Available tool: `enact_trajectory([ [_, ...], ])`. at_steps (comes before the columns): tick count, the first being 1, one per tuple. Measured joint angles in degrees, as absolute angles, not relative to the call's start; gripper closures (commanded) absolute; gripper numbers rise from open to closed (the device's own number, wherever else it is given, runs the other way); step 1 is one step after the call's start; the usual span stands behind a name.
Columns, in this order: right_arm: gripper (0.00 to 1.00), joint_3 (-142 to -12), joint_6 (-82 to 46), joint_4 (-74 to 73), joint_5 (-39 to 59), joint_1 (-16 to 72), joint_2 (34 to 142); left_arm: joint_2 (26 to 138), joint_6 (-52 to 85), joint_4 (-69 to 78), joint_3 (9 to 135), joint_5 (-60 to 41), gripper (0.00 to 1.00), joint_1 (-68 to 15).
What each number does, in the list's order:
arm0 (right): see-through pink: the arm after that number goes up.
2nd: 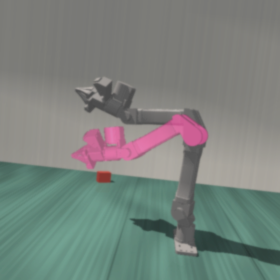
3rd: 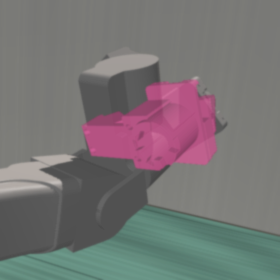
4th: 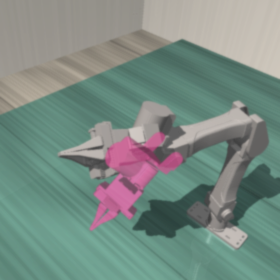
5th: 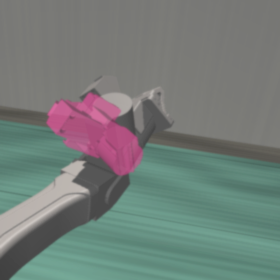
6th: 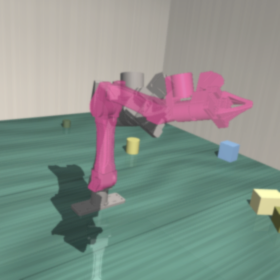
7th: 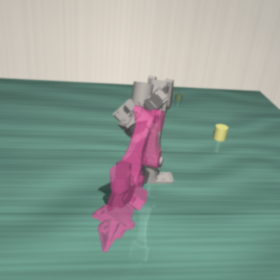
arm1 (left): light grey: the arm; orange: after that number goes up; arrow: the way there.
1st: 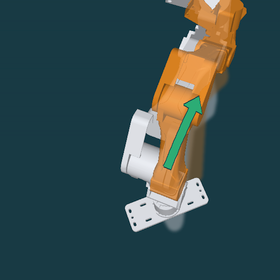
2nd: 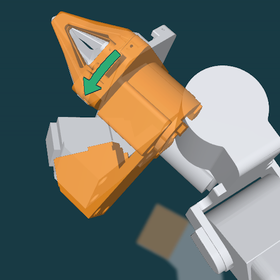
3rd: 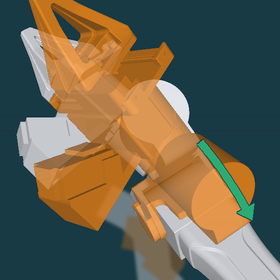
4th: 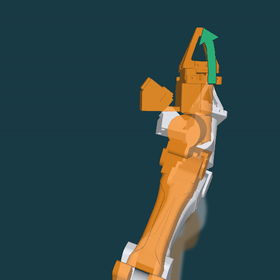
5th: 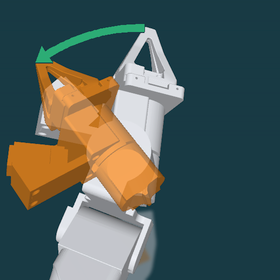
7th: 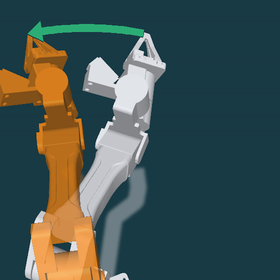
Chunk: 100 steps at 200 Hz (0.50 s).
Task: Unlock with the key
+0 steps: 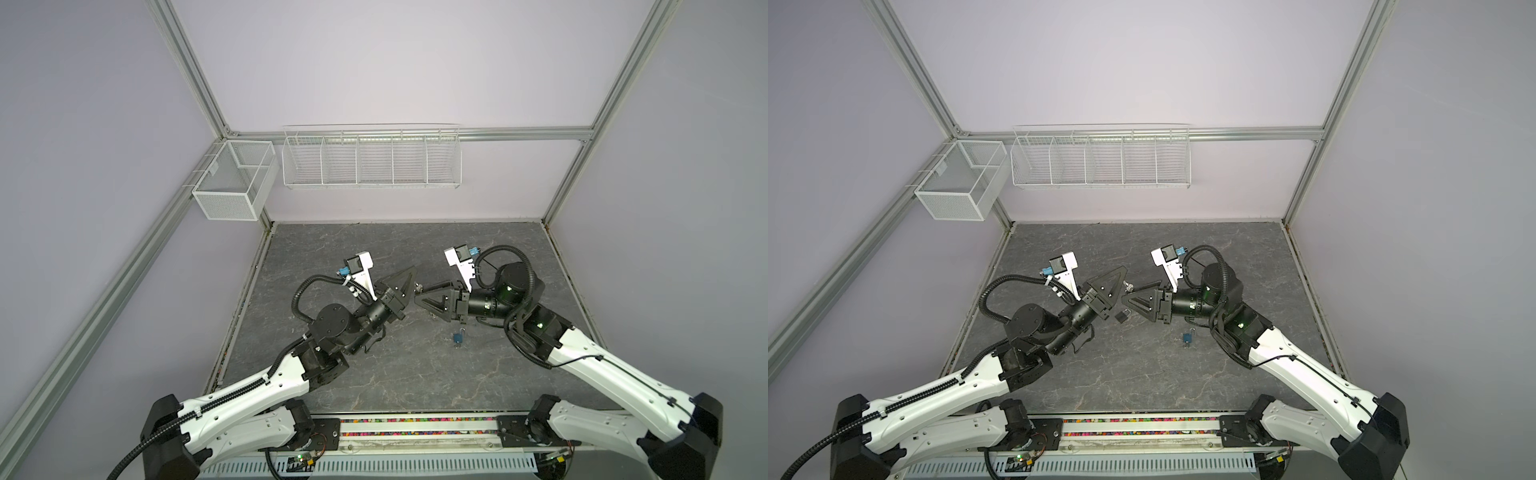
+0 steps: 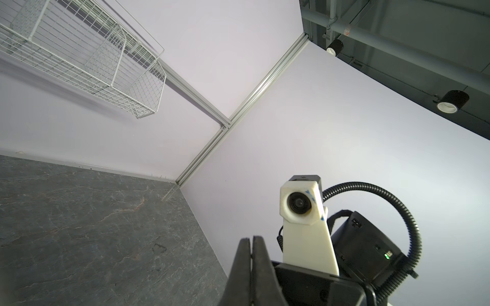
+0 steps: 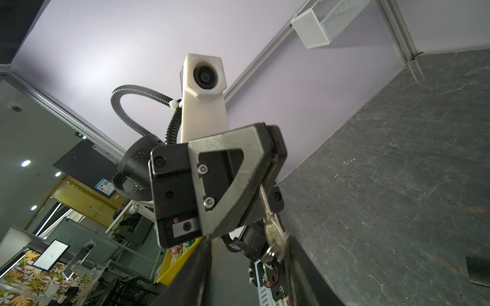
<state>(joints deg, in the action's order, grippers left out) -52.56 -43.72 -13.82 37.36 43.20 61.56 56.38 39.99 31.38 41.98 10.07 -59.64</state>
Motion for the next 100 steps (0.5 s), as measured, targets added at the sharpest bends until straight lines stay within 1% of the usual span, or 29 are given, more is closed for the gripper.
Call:
enact_trajectory([
  [39, 0.57, -52.47, -44.40, -15.68, 36.88, 42.85, 63.55, 56.34, 40.01, 31.86, 41.98, 9.98, 1.00, -59.64],
  [59, 0.51, -51.81, -45.12, -16.73, 36.73, 42.09, 64.07, 56.07, 40.01, 31.79, 41.98, 10.04, 1.00, -59.64],
  [72, 0.51, -51.62, -45.47, -17.28, 36.69, 41.87, 64.18, 55.70, 40.01, 31.70, 41.98, 10.04, 1.00, -59.64],
  [83, 0.51, -51.53, -45.63, -18.02, 36.71, 41.80, 64.29, 55.31, 40.01, 31.62, 41.98, 10.07, 1.00, -59.64],
  [100, 0.55, -51.53, -45.89, -19.57, 36.91, 41.76, 64.58, 54.72, 40.01, 31.62, 41.93, 10.04, 1.00, -59.64],
])
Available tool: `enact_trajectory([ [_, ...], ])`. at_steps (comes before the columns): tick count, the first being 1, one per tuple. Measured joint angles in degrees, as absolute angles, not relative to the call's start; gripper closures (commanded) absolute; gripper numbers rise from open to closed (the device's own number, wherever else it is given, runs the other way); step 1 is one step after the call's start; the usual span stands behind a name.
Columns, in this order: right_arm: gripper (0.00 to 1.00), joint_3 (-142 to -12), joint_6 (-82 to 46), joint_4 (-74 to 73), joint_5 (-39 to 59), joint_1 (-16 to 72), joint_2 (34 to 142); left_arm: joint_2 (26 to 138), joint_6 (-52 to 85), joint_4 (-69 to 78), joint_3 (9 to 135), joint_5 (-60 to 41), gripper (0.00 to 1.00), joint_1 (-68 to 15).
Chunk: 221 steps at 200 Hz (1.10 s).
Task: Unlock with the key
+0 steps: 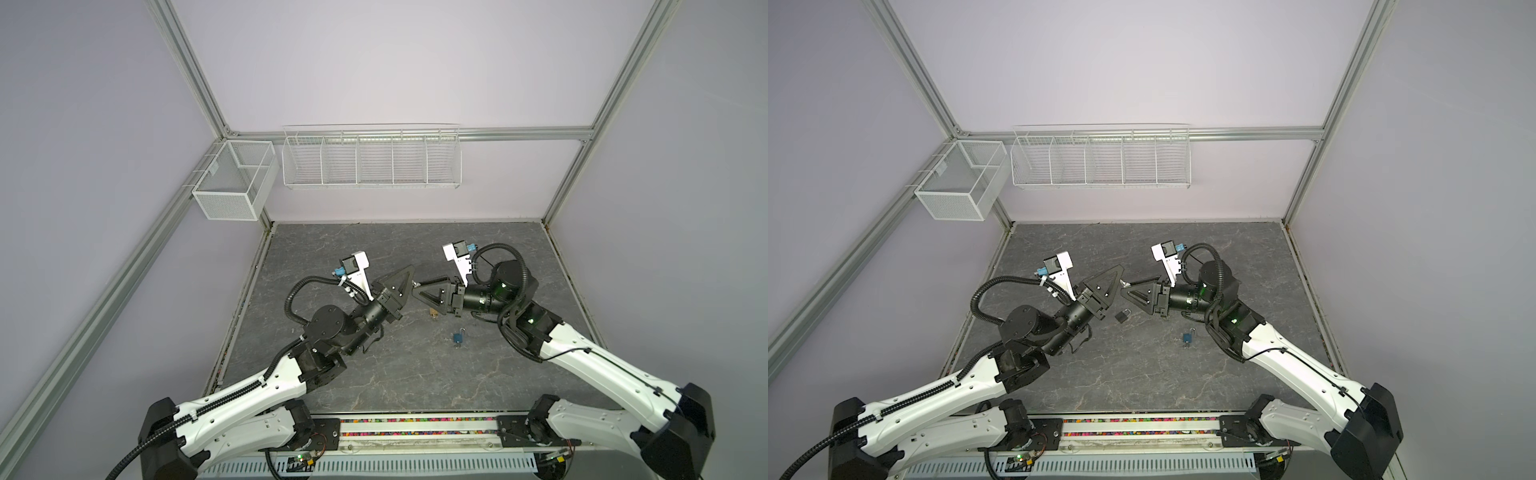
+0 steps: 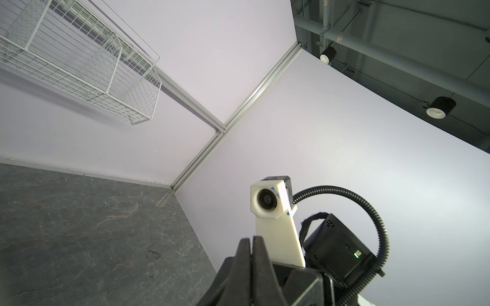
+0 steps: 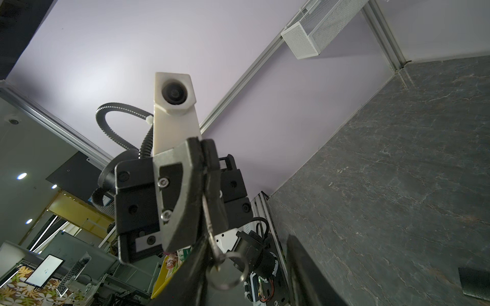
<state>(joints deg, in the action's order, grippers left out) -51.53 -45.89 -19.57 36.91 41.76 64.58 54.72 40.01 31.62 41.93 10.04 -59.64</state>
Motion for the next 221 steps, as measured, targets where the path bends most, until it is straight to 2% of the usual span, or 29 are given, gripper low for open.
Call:
enact_trajectory([
  [91, 0.73, -50.43, -46.96, -24.97, 39.09, 41.71, 65.67, 53.89, 40.01, 30.74, 41.43, 11.31, 1.00, -59.53],
  [133, 0.71, -50.30, -46.94, -25.19, 39.55, 41.71, 65.82, 53.87, 40.01, 30.74, 41.25, 12.08, 1.00, -59.53],
  [221, 0.75, -50.98, -46.94, -26.44, 40.75, 41.71, 67.00, 53.87, 40.25, 30.74, 41.23, 12.14, 1.00, -59.51],
])
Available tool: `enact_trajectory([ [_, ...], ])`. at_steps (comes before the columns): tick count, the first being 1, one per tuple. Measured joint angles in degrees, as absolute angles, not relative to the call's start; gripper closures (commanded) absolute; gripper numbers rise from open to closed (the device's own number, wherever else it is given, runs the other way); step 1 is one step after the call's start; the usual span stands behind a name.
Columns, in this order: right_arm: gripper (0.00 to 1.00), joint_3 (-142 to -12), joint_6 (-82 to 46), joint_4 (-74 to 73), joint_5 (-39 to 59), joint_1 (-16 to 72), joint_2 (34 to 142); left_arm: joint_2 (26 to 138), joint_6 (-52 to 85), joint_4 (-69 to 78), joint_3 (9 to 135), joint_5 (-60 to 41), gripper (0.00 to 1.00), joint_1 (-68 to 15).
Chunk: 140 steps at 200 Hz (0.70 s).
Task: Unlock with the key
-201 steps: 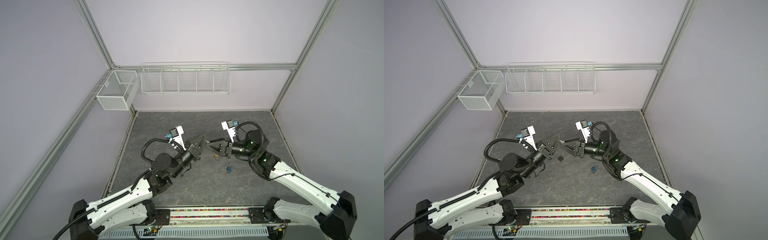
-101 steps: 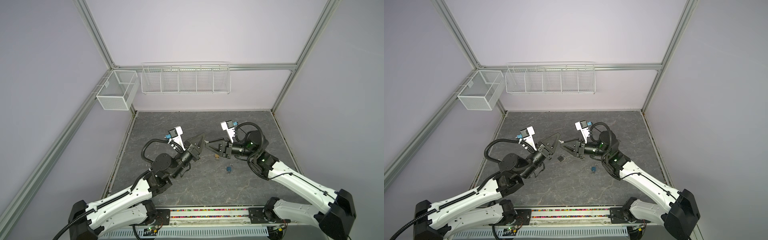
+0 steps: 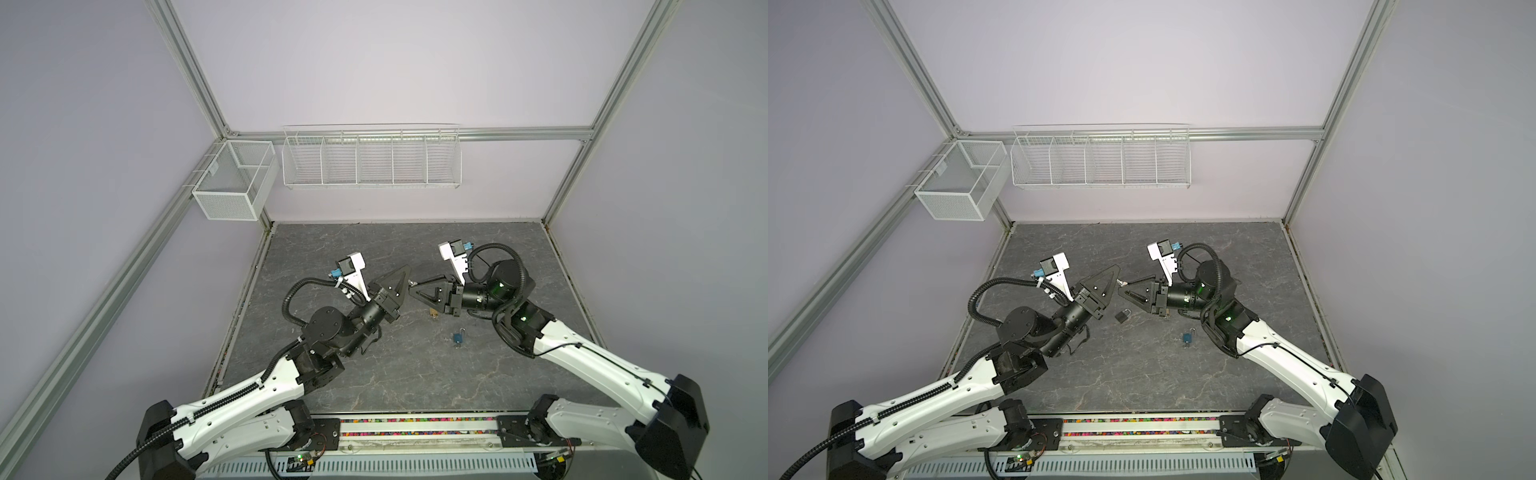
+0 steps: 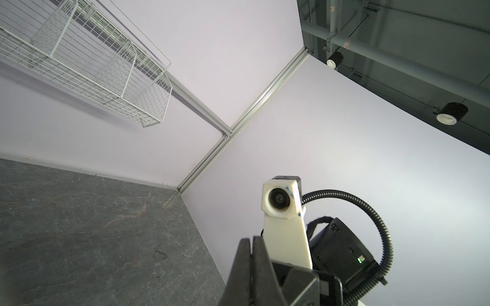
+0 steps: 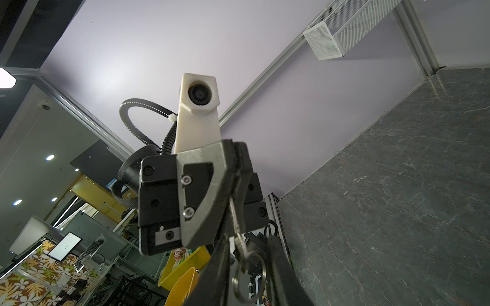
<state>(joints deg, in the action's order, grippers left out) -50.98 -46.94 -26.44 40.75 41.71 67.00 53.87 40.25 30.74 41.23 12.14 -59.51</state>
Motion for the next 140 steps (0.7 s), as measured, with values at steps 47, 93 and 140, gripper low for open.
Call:
enact_trajectory([
  [47, 0.77, -51.07, -46.94, -26.46, 40.77, 41.71, 67.00, 53.84, 40.25, 30.74, 41.23, 12.16, 1.00, -59.51],
  [93, 0.75, -51.11, -46.94, -26.46, 40.77, 41.69, 66.98, 53.63, 40.25, 30.68, 40.91, 12.19, 1.00, -59.51],
  [140, 0.77, -51.35, -46.94, -26.44, 40.77, 41.60, 66.98, 53.60, 40.25, 30.55, 40.91, 12.29, 1.00, -59.37],
])
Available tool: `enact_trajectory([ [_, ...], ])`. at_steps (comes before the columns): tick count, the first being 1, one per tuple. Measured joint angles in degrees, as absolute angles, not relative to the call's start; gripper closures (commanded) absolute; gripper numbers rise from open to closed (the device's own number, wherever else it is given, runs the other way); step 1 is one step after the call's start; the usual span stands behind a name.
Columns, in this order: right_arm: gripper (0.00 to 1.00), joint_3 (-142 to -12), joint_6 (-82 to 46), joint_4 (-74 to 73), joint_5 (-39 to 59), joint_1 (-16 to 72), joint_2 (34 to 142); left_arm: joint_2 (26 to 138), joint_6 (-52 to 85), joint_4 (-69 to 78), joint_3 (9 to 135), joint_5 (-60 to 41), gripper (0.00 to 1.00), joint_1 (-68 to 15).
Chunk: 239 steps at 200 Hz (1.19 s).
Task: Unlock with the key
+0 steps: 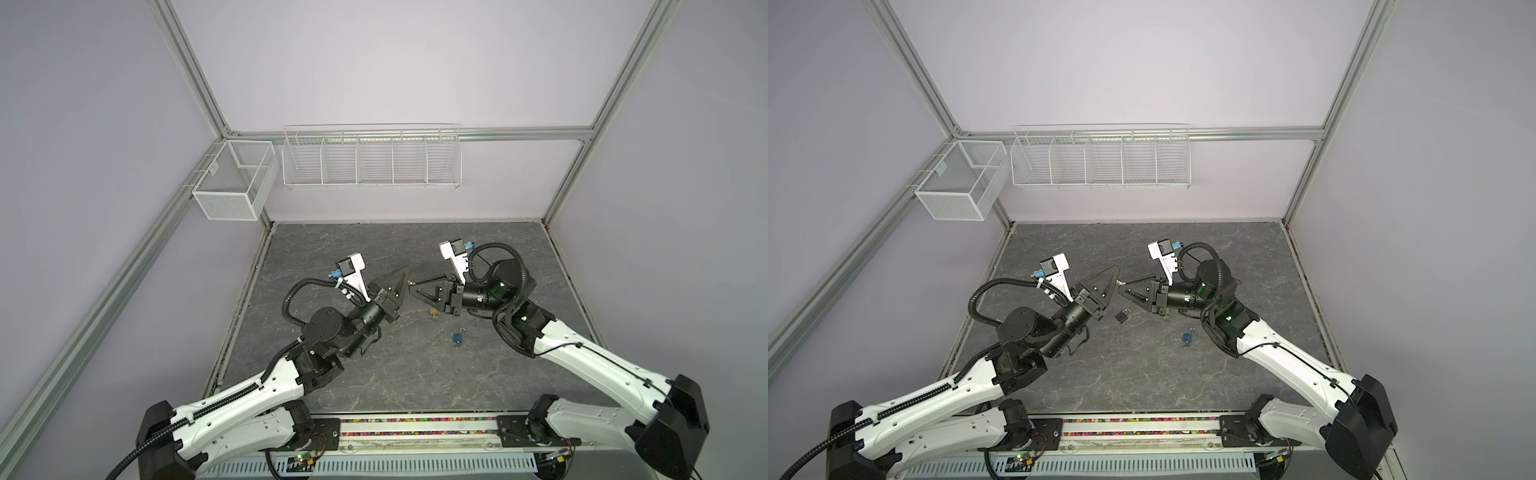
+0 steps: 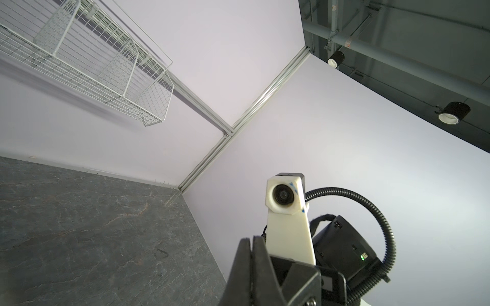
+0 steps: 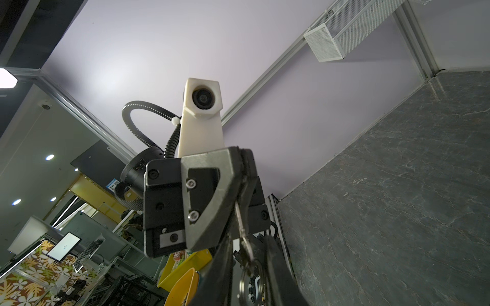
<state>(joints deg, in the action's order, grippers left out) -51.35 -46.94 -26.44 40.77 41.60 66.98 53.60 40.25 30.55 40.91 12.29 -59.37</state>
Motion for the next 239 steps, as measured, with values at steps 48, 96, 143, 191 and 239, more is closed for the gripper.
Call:
enact_trajectory([
  [48, 0.83, -51.42, -46.89, -26.46, 40.77, 41.36, 66.98, 53.45, 40.32, 30.52, 40.88, 12.67, 1.00, -59.24],
  [96, 0.85, -51.42, -46.92, -26.44, 40.77, 41.34, 66.98, 53.45, 40.47, 30.52, 40.88, 12.84, 1.00, -59.18],
  [143, 0.84, -51.66, -46.92, -26.37, 40.77, 41.34, 66.98, 53.41, 40.47, 30.52, 40.86, 12.73, 1.00, -59.13],
  [191, 0.91, -52.25, -46.78, -26.22, 40.77, 41.32, 67.05, 52.25, 40.45, 30.09, 40.14, 12.56, 1.00, -59.13],
  [239, 0.83, -53.01, -46.89, -25.58, 41.25, 41.28, 68.03, 52.23, 40.42, 29.69, 40.14, 12.60, 1.00, -58.87],
])
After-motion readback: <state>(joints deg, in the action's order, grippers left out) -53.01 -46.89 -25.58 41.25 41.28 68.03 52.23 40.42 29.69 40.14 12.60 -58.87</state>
